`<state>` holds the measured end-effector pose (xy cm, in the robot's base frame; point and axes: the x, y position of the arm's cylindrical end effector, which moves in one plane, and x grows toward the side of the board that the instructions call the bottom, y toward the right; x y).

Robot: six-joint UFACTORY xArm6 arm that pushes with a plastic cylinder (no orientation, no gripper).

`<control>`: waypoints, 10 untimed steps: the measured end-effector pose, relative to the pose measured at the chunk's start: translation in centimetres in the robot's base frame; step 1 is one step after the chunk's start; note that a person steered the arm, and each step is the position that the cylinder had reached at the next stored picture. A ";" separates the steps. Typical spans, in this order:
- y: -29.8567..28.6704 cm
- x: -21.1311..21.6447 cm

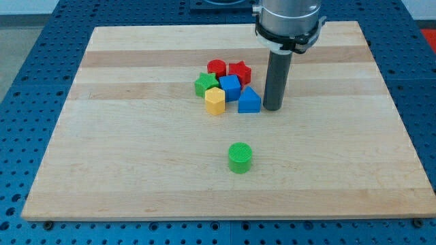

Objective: Separate the triangle from the heart

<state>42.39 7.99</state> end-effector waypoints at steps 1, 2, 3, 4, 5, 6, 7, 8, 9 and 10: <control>0.0 -0.8; 0.0 -0.9; -0.5 -0.9; -1.6 -0.9; -2.5 -0.8; -2.8 -0.8; -3.1 -0.8; -3.3 -0.8; -3.2 -0.8; -1.3 0.0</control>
